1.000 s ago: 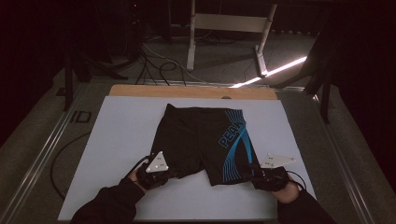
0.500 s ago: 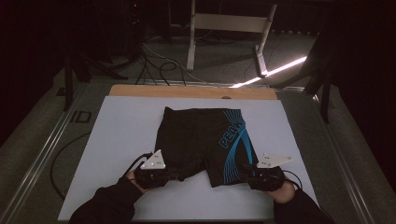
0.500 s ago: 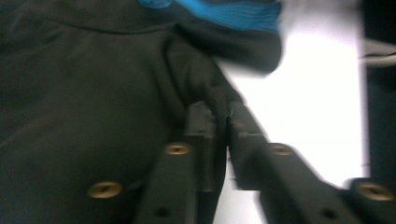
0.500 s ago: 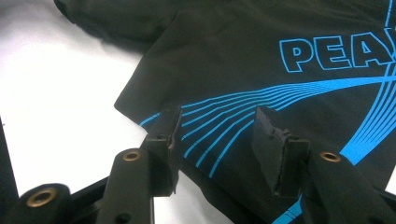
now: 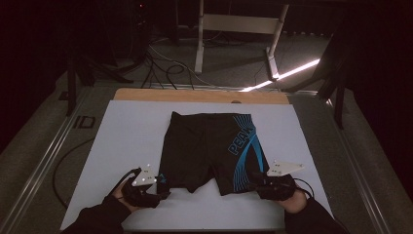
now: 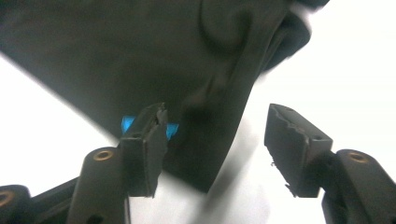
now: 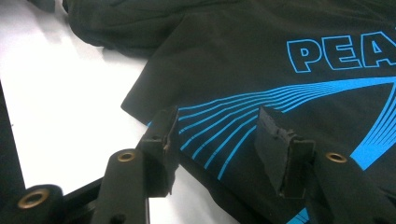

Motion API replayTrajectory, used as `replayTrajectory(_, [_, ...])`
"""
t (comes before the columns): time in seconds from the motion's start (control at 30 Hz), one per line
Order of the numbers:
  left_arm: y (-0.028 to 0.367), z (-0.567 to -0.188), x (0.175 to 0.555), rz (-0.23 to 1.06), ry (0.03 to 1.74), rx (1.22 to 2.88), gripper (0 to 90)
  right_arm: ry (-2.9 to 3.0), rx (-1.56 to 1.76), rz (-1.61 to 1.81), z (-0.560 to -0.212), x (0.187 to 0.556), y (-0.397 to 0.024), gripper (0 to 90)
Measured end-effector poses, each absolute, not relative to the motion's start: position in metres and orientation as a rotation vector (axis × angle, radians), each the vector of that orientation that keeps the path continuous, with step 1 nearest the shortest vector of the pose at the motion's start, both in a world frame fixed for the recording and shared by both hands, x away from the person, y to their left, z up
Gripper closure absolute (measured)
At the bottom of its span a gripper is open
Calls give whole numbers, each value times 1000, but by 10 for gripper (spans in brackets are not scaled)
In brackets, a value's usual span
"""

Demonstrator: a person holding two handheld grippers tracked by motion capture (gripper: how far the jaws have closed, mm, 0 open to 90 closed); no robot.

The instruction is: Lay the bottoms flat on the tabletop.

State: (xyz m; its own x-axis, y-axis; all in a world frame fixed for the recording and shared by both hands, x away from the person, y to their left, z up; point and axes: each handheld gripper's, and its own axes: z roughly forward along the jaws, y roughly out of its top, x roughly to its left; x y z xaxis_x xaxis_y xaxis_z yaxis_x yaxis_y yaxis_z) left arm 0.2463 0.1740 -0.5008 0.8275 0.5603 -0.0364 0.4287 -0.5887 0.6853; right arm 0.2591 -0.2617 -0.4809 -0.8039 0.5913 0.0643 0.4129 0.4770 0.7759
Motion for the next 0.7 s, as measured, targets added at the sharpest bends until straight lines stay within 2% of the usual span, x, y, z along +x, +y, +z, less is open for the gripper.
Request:
replayTrajectory(0.1, [173, -507, 247, 274, 705, 2342, 397, 2512, 863, 1235, -481, 259, -261, 481])
replayTrajectory(0.23, [170, -512, 250, 297, 672, 2385, 483, 2516, 870, 1240, -481, 259, -261, 474])
replayTrajectory(0.3, [170, -512, 250, 301, 664, 2385, 587, 2517, 872, 1240, -481, 259, -261, 474])
replayTrajectory(0.37, [172, -509, 254, 345, 684, 2381, 781, 2516, 887, 1257, -481, 259, -260, 471])
replayTrajectory(0.4, [174, -507, 256, 343, 687, 2366, 835, 2518, 879, 1256, -481, 260, -260, 469])
replayTrajectory(0.47, [178, -500, 258, 366, 699, 2339, 868, 2523, 876, 1261, -480, 259, -258, 470])
replayTrajectory(0.7, [197, -477, 269, 448, 751, 2228, 874, 2531, 868, 1270, -480, 260, -254, 474])
